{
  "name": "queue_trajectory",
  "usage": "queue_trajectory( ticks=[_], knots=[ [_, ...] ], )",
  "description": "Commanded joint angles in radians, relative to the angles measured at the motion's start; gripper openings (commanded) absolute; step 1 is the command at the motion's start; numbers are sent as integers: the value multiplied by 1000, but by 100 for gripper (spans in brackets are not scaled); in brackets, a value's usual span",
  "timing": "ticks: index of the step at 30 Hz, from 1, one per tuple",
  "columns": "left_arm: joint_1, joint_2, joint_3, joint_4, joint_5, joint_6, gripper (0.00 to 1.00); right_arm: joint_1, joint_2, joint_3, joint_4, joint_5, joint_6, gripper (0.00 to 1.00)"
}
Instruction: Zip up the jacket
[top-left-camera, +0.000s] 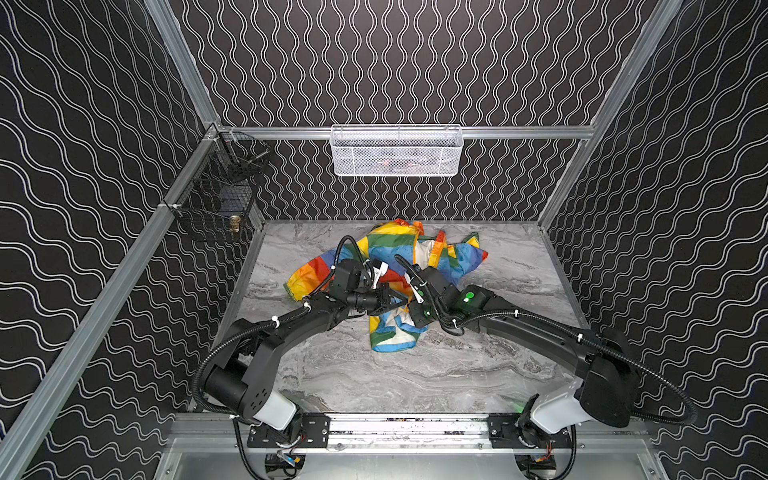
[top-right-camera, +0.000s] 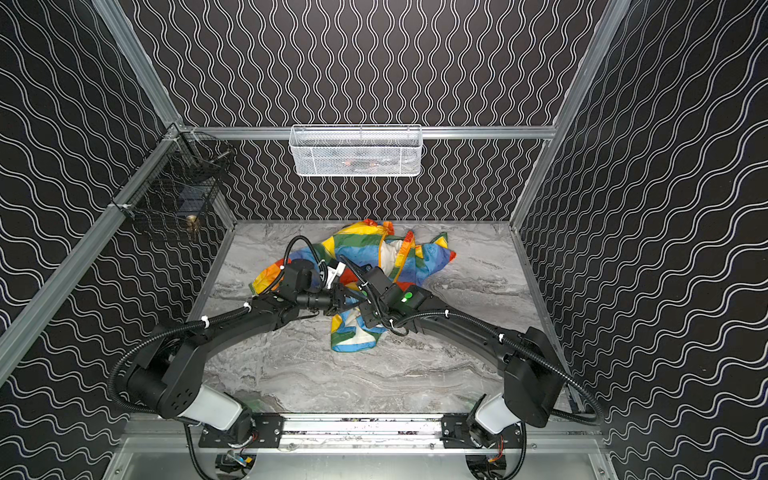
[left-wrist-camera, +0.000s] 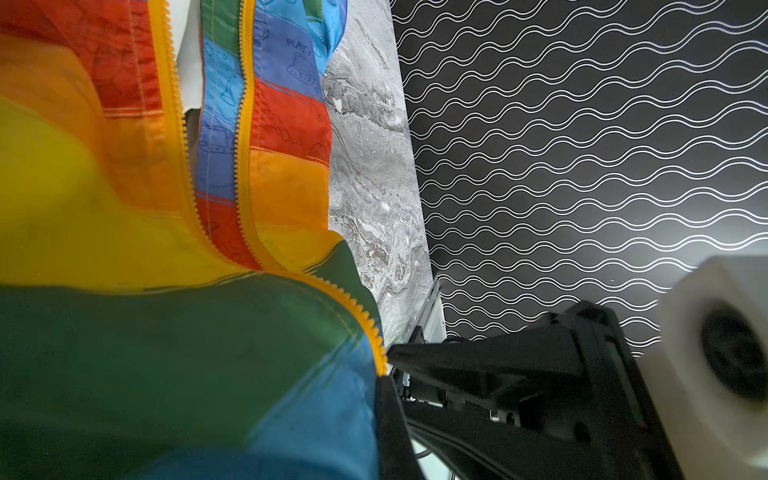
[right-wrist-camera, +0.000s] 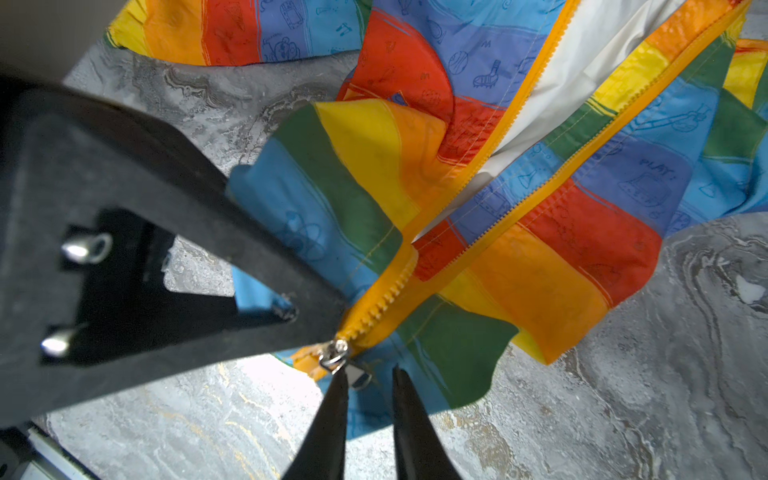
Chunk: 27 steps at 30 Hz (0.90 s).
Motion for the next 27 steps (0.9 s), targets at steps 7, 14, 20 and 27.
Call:
queue_trajectory(
  ticks=[7,14,20,27],
  knots=[
    [1,-12,0,13,13,28,0,-3,-21,-28,55,-39,-5,32],
    [1,-9,-5,21,16,27,0,-72,-82,-71,94,-126,65,38],
    [1,-12,-6,24,18,27,0,-197,-190,-167,233,-372,287,39],
    [1,-11,-9,39,23,16,0,-231,-248,-324,479,-560,536,40]
  ],
)
